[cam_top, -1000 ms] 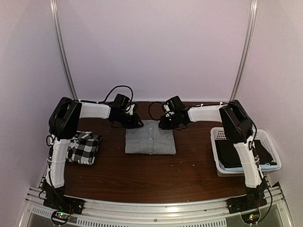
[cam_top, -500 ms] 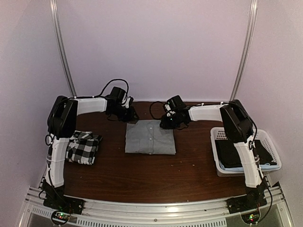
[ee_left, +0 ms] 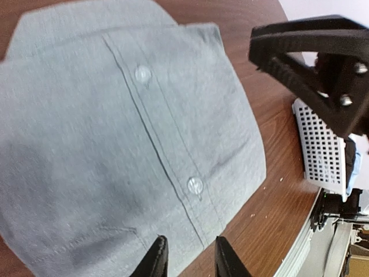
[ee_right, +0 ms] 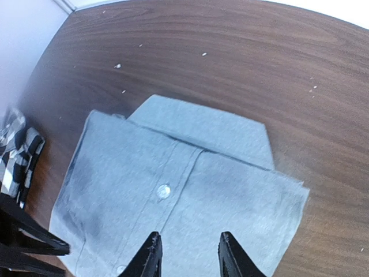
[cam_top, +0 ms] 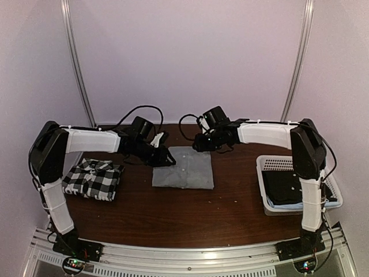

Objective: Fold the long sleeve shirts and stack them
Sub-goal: Smooth out the square-folded shirt at the center of the board.

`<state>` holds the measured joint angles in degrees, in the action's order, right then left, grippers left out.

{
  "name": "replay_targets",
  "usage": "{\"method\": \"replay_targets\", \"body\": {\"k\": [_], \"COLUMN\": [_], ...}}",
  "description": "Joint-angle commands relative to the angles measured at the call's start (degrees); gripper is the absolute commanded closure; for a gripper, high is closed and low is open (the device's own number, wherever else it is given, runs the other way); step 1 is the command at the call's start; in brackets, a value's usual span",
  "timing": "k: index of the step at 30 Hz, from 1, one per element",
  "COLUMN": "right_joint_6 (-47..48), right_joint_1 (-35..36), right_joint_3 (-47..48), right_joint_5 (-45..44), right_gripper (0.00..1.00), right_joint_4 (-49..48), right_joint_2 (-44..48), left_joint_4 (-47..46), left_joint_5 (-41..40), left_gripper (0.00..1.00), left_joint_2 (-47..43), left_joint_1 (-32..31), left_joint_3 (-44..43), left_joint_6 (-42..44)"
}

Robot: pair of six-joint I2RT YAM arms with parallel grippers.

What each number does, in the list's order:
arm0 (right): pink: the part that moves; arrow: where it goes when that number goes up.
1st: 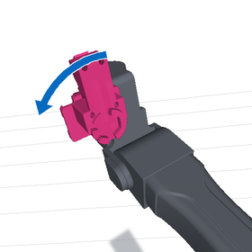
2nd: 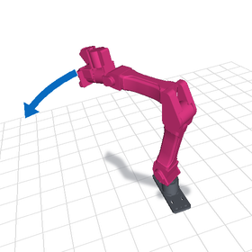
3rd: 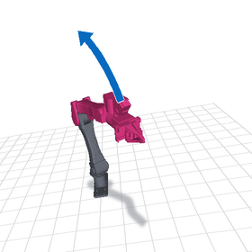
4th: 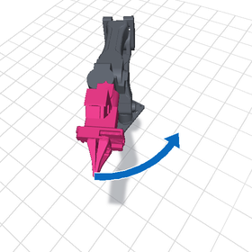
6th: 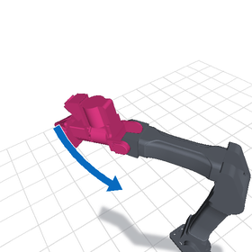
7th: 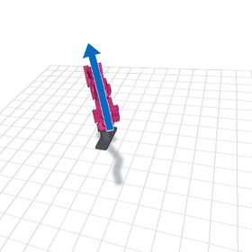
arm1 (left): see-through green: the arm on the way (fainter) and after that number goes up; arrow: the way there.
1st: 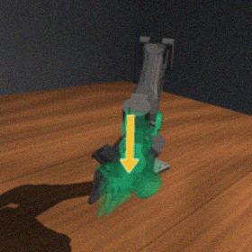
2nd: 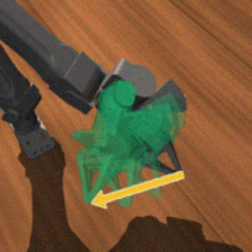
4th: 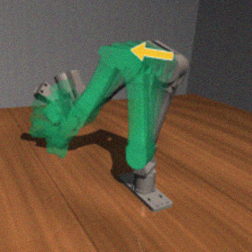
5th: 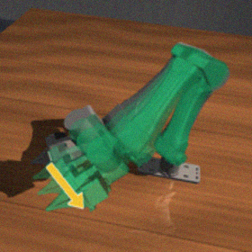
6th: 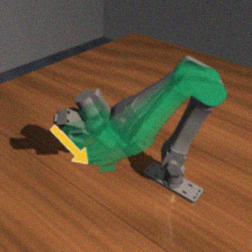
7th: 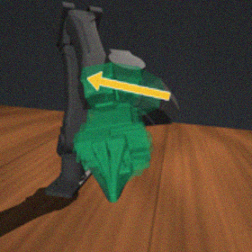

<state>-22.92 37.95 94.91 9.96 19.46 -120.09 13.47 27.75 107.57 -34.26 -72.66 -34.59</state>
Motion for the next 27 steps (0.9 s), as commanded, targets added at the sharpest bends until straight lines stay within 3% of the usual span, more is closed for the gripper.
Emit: {"method": "replay_targets", "body": {"k": [1,13,27], "right_joint_6": [-1.49,-4.85,-4.46], "right_joint_1": [4.19,12.93,13.55], "right_joint_3": [-5.07,-14.1,-16.28], "right_joint_5": [-1.07,-2.87,-4.96], "right_gripper": [0.65,0.65,0.65], "right_joint_4": [-0.42,-1.48,-0.77], "right_joint_2": [3.45,8.99,3.91], "left_joint_4": [-6.03,-6.96,-3.84], "left_joint_5": [2.88,0.91,-2.73], "left_gripper": [0.71,0.71,0.71], "left_joint_2": [-0.1,4.8,0.53], "left_joint_1": [-1.49,-1.84,-1.77], "left_joint_3": [4.79,6.74,8.72], "left_joint_6": [-3.44,-5.26,-4.8]}}
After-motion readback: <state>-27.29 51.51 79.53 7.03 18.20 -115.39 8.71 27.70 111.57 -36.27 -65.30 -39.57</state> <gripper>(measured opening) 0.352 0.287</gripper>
